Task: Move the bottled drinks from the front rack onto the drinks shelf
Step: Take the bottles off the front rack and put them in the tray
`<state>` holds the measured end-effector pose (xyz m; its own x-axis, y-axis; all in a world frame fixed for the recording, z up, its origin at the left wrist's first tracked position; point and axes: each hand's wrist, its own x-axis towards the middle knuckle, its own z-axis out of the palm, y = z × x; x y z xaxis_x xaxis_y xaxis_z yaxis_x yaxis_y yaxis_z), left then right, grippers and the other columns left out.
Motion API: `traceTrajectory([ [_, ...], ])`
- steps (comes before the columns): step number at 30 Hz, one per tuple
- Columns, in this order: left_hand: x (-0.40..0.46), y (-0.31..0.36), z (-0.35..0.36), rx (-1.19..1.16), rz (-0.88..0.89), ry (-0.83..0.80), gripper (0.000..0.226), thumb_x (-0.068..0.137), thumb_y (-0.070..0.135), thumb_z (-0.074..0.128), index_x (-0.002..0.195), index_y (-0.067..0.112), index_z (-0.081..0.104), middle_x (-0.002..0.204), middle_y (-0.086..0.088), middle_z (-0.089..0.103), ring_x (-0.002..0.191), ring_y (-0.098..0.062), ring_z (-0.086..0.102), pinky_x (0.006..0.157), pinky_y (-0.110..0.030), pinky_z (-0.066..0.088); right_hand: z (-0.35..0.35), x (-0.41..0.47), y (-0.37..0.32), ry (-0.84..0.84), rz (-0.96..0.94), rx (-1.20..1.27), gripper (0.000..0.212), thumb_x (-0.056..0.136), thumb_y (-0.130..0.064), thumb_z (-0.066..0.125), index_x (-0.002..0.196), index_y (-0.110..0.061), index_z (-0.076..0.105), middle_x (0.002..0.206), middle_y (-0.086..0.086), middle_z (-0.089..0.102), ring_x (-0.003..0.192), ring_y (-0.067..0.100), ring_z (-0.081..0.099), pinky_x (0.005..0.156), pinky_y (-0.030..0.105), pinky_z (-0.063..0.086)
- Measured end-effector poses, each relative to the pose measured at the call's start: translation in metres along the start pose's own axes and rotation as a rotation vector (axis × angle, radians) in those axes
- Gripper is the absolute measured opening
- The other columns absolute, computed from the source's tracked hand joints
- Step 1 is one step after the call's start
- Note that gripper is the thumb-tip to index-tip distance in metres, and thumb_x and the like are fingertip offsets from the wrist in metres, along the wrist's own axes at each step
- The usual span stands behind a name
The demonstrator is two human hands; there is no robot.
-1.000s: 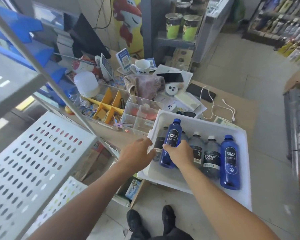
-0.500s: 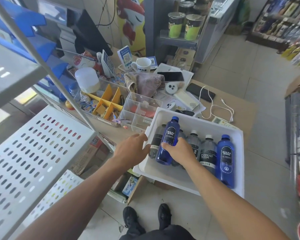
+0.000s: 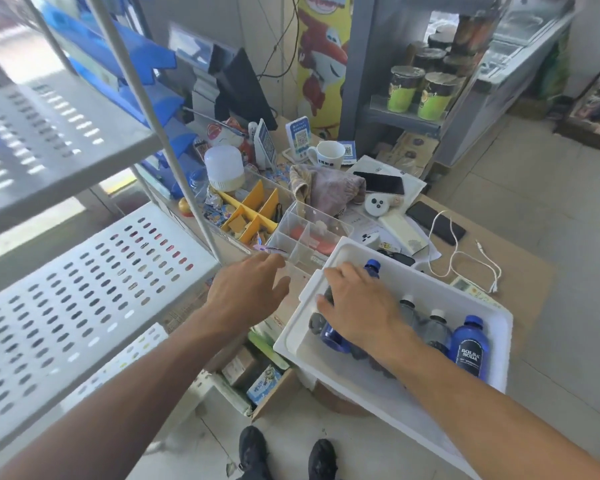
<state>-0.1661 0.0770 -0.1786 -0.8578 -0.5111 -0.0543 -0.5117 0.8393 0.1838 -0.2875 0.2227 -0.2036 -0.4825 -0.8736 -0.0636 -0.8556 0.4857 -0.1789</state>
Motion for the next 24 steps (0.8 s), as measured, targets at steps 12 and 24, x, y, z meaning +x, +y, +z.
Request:
traceTrajectory([
  [12, -0.077, -0.064, -0.111, 0.16, -0.304, 0.344, 0.039, 0.096, 0.045, 0.05, 0.128, 0.026, 0.056, 0.128, 0.002, 0.06, 0.118, -0.023, 0.055, 0.086, -0.038, 0.046, -0.101, 0.054, -0.119, 0.145, -0.518, -0.083, 0.046, 0.098, -0.052, 0.041, 0.13, -0.02, 0.049, 0.12, 0.002, 0.057, 0.112, 0.022, 0.053, 0.089, 0.038, 0.048],
  [24, -0.133, -0.169, -0.183, 0.157, -0.532, 0.58, 0.039, 0.095, 0.047, 0.048, 0.127, 0.027, 0.055, 0.129, 0.003, 0.06, 0.113, -0.023, 0.059, 0.085, -0.04, 0.051, -0.16, 0.118, -0.277, 0.284, -0.716, 0.094, 0.042, 0.095, -0.047, 0.051, 0.13, -0.023, 0.054, 0.121, 0.0, 0.061, 0.112, 0.022, 0.058, 0.089, 0.04, 0.052],
])
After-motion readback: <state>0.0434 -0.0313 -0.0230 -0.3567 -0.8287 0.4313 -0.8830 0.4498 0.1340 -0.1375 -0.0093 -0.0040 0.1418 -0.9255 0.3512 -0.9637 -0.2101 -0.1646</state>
